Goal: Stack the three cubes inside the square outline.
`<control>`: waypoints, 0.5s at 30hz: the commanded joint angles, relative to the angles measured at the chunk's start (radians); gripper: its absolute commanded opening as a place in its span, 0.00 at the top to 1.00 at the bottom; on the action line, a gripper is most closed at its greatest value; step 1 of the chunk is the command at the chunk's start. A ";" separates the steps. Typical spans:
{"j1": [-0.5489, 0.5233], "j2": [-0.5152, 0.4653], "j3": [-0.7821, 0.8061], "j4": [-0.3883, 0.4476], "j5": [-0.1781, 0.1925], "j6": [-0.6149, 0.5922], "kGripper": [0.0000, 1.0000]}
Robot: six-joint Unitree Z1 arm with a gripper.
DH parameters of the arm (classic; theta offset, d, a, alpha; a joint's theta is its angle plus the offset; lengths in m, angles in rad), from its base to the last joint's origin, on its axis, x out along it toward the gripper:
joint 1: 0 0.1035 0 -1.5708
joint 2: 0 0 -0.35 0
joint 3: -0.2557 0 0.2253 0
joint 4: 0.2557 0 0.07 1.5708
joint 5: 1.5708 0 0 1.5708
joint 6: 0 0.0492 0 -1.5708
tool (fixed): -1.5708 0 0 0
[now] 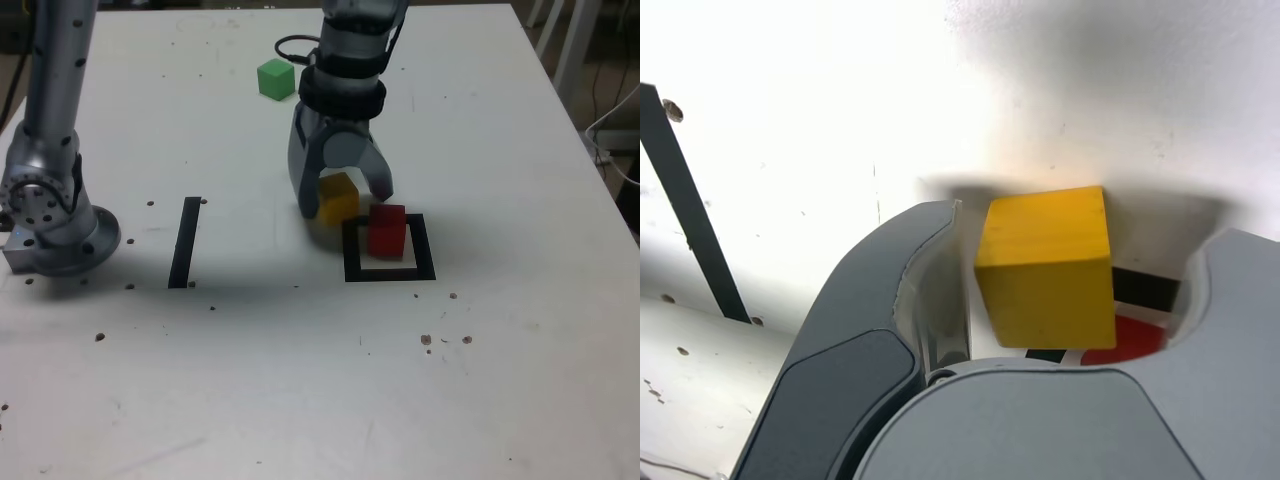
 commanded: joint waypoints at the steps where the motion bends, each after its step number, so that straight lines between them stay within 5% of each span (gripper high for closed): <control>1: 0.002 0.006 -0.008 -0.002 0.009 0.002 0.63; 5: 0.002 0.006 -0.011 -0.002 0.018 0.004 0.71; 15: 0.002 -0.001 0.002 -0.006 0.028 0.004 0.71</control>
